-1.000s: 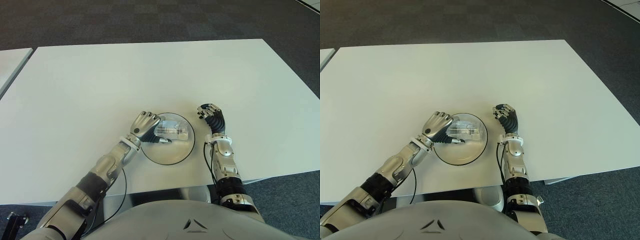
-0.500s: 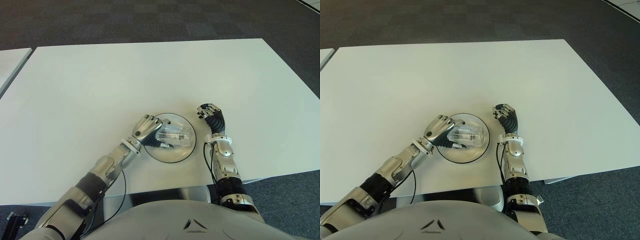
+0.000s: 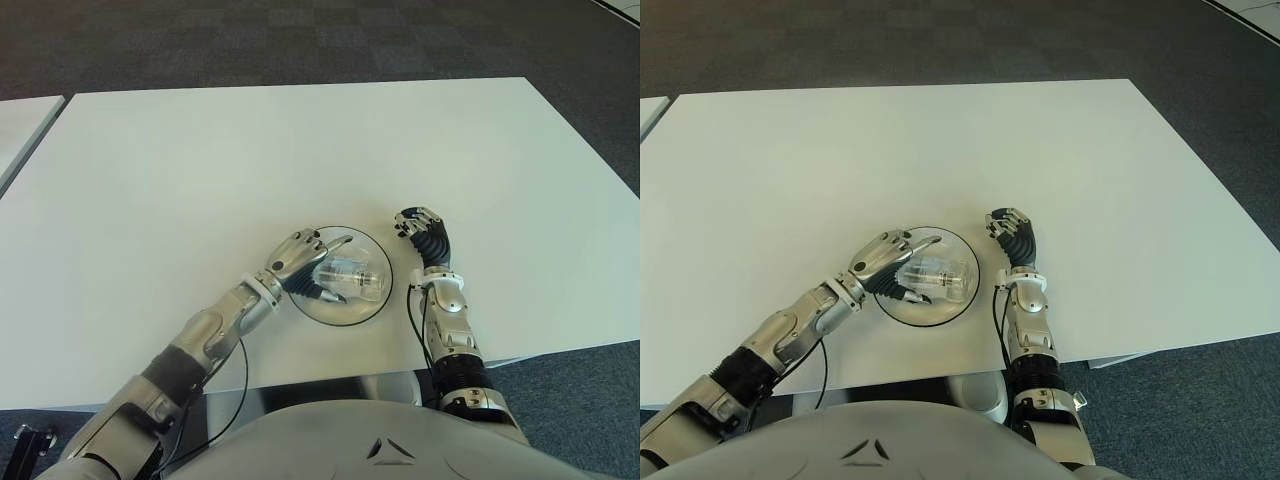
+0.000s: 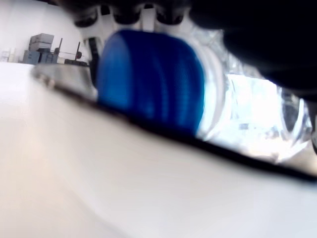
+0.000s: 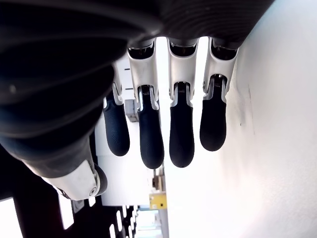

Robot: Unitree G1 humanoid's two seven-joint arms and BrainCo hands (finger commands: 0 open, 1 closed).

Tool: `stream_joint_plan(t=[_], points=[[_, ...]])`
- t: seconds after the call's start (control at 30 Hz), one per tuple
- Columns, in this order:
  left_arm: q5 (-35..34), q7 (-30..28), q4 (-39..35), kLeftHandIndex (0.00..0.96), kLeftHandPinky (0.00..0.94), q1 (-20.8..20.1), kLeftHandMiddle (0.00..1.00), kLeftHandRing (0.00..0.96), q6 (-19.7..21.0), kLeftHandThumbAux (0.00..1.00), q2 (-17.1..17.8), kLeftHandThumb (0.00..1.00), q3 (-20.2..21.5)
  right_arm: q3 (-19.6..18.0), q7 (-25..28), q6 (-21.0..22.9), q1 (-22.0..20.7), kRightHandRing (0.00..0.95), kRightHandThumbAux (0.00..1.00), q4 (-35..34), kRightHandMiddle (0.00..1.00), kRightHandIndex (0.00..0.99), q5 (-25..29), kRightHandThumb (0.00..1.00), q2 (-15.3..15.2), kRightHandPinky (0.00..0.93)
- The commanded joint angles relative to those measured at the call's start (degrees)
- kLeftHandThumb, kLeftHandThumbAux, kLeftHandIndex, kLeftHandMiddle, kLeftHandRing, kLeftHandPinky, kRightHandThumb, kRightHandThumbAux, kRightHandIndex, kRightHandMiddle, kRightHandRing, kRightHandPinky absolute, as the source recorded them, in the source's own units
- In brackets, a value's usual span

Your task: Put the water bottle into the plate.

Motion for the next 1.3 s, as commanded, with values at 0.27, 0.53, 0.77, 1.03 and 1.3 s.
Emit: stream_joint_plan(t=[0.27, 0.53, 0.77, 1.03, 1.3], points=[[2.08, 4.37, -0.41, 0.0, 0.0, -0.36, 0.0, 0.0, -2.1, 0.396, 0.83, 0.017, 0.48, -0.11, -0.19, 1.5, 0.79, 0.497, 0.733, 1.52, 0.49, 0.427, 0.38, 0.705, 0.35, 0.514], [2.95, 8.13, -0.04, 0.0, 0.0, -0.41, 0.0, 0.0, -3.76, 0.322, 0.89, 0.065, 0.6, 0.04, -0.73, 1.57, 0.81, 0.502, 0.734, 1.5, 0.49, 0.427, -0.13, 0.705, 0.27, 0.522], [3.1, 9.38, -0.8, 0.0, 0.0, 0.04, 0.0, 0.0, -3.77, 0.249, 0.81, 0.116, 0.91, 0.09, -0.72, 1.83, 0.82, 0.5, 0.734, 1.45, 0.489, 0.427, -0.05, 0.705, 0.23, 0.518], [3.3, 10.19, -0.97, 0.0, 0.0, 0.23, 0.0, 0.0, -3.64, 0.211, 0.61, 0.166, 1.23, 0.14, -0.64, 1.44, 0.78, 0.501, 0.734, 1.61, 0.49, 0.427, -0.08, 0.706, 0.18, 0.521], [1.8, 10.57, -1.94, 0.0, 0.0, 1.24, 0.0, 0.0, -3.42, 0.182, -0.28, 0.216, 2.6, 0.12, -0.71, 1.34, 0.62, 0.511, 0.733, 1.78, 0.494, 0.428, -0.1, 0.706, 0.18, 0.526]])
